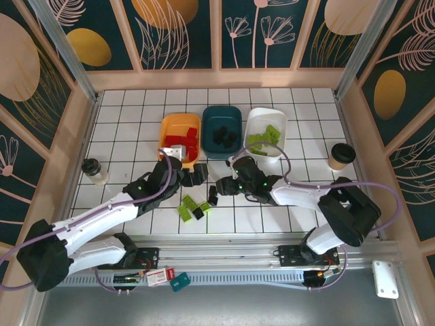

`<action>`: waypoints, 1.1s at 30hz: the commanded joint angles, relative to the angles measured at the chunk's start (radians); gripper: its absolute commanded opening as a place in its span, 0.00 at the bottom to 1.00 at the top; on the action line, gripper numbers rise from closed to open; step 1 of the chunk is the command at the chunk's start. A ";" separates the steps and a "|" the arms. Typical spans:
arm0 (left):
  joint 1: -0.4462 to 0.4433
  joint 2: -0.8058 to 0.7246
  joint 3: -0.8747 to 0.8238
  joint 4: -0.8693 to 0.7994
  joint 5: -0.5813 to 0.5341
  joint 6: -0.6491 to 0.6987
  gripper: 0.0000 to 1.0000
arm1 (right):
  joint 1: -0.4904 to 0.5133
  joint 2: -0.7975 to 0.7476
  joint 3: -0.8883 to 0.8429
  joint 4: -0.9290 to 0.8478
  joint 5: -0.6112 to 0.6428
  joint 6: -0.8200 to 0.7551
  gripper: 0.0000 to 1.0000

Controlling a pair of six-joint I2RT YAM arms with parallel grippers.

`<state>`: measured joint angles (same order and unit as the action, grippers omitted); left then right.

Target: Sort the legos into containers by color

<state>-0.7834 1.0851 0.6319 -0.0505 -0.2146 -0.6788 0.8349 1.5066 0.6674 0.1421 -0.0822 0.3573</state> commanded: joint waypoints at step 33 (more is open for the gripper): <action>0.004 0.100 -0.024 -0.036 0.110 0.065 0.98 | -0.186 0.064 0.273 0.024 -0.019 -0.080 0.17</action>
<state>-0.7834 1.1545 0.5945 -0.1070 -0.1528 -0.6460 0.6762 1.4998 0.8528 0.1589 -0.1223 0.3103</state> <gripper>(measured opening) 0.986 0.238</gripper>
